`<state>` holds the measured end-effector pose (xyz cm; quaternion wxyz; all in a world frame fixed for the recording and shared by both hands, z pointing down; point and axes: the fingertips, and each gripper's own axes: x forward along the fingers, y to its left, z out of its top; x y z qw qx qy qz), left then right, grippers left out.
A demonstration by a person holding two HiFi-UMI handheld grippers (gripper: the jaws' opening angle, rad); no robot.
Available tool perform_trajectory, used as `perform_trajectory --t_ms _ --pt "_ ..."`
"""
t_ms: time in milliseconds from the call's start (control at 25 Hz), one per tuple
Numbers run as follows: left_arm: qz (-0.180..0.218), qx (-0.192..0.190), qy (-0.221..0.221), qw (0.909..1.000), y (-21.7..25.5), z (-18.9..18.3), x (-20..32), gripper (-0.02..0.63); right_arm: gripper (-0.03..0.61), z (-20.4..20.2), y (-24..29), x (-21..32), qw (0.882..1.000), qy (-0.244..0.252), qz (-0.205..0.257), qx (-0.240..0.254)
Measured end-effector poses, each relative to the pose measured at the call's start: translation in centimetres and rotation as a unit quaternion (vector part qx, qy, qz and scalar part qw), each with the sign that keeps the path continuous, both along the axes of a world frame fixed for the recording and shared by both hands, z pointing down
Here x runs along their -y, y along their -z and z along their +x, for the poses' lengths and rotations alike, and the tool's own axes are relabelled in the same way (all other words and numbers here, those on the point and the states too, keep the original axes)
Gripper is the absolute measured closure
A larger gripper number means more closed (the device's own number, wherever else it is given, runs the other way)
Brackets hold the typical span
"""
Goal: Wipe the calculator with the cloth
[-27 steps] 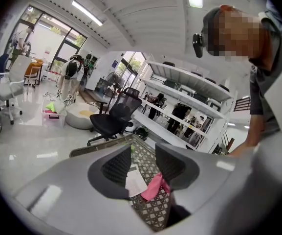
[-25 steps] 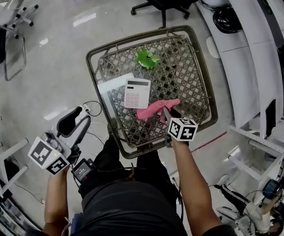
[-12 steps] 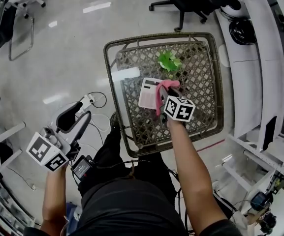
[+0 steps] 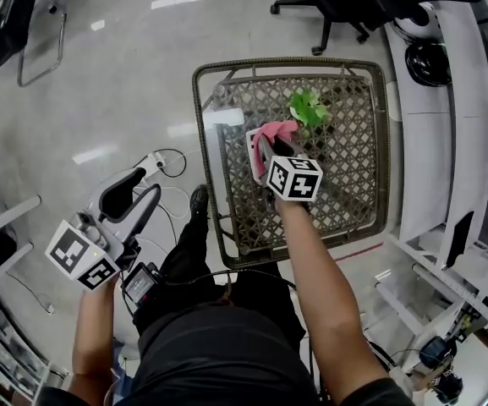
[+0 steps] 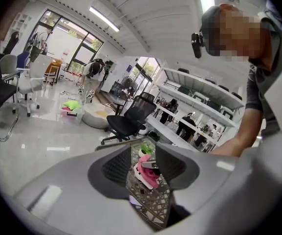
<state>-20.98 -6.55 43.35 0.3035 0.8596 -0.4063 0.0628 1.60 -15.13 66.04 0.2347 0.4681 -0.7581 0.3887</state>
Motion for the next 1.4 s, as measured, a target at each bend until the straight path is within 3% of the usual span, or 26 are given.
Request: perform_trajectory --t_ms 320,720,880,1400 --pt "-0.002 -0.002 -0.007 1.0000 -0.3 0.5 0.5 0.419 0.500 -3.5 -0.5 -3.8 0.997 0.073 -0.009 0.005" --pt "-0.004 0.000 -0.030 0.9995 -0.6 3.4 1.1 0.419 0.500 -2.4 -1.9 -9.6 0.995 0.095 -0.037 0.019" --pt "-0.003 0.001 -0.043 0.9991 -0.4 5.0 1.3 0.419 0.500 -1.0 -1.8 -10.4 0.995 0.081 -0.042 0.027" --pt "-0.004 0.004 -0.063 0.9980 -0.4 7.9 1.4 0.419 0.500 6.9 -2.5 -10.3 0.997 -0.027 -0.063 0.035"
